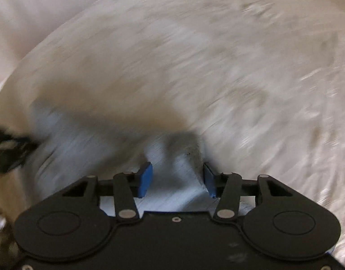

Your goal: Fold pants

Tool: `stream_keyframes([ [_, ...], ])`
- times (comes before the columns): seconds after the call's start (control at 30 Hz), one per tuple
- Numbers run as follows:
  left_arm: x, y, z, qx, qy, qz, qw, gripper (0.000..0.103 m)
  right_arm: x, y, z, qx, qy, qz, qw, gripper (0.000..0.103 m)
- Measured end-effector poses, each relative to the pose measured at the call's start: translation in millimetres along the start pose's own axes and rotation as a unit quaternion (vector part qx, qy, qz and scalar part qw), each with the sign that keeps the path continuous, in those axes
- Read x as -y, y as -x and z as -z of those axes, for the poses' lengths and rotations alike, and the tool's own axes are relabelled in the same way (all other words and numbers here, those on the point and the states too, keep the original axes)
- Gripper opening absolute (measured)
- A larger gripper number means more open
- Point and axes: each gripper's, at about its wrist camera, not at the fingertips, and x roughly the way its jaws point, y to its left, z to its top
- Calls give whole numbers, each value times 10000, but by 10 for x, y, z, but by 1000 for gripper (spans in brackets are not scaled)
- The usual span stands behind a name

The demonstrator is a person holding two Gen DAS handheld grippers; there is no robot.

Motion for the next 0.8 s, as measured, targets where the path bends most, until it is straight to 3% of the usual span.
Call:
stream_keyframes([
  [0.17,35,2,-18,-39,-33,-41,10000,17,-49,-89,129,-36,-29,-181,9998,53],
  [0.43,17,-1,-14,-44,-25,13,10000,17,281,-263,-231,152,-682,-297,9971,53],
  [0.5,15,3,-9,-39,-7,17,10000,17,357,-343,-274,-3,-899,-615,9940,44],
  [0.57,4,2,-1,-32,19,17,10000,17,401,-395,-290,-110,-1097,-891,9899,6],
  [0.67,-6,32,8,-12,-25,15,10000,17,368,-305,-289,8,-1187,-965,9882,4],
  [0.73,-27,73,30,53,-100,21,9999,17,408,-91,-321,434,-1303,-616,9886,3],
  [0.8,-49,58,68,3,-172,-78,9998,17,535,-88,-364,511,-1743,-561,9818,2],
])
